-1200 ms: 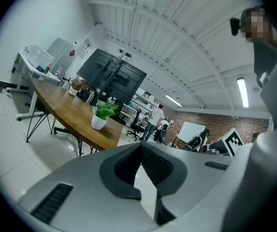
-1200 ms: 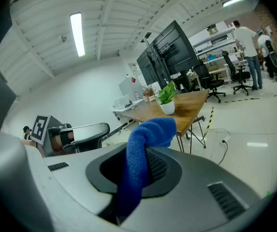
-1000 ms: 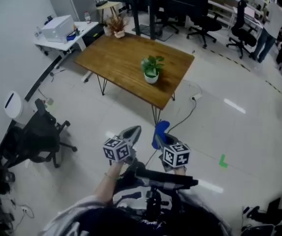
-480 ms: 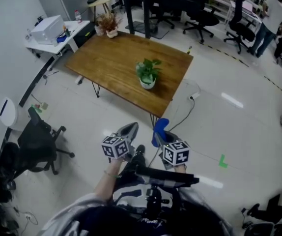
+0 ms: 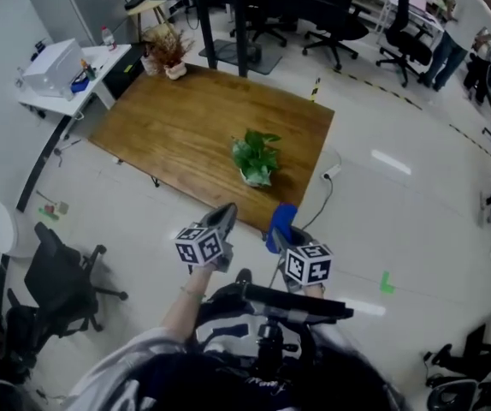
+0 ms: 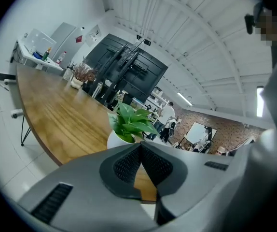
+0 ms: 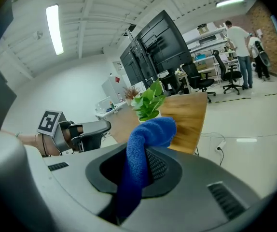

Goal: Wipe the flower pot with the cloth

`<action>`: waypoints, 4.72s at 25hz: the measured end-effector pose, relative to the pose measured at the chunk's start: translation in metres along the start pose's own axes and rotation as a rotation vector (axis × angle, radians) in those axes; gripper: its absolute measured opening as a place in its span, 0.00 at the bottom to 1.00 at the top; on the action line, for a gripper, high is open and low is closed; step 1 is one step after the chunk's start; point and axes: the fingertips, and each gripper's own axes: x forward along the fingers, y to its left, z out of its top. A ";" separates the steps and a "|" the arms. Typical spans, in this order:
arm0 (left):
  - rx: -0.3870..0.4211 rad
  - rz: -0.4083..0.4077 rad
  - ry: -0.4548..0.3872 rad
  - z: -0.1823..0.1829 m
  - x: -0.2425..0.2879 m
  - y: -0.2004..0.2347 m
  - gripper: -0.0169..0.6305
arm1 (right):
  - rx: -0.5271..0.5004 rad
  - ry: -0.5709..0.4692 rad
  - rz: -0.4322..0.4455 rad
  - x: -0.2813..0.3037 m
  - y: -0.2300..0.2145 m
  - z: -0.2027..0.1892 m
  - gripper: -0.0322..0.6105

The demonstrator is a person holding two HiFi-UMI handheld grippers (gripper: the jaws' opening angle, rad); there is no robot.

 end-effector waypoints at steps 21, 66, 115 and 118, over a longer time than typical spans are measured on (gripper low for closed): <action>-0.087 0.011 0.133 -0.005 0.086 0.058 0.04 | -0.156 0.103 -0.125 0.062 -0.062 0.059 0.15; -0.190 0.289 0.035 -0.017 0.107 0.084 0.04 | -0.488 0.317 0.293 0.151 -0.111 0.070 0.15; -0.148 0.166 0.055 -0.017 0.126 0.070 0.04 | -0.478 0.289 0.285 0.166 -0.094 0.085 0.15; -0.143 0.175 0.065 -0.015 0.126 0.073 0.04 | -0.496 0.320 0.307 0.167 -0.084 0.076 0.15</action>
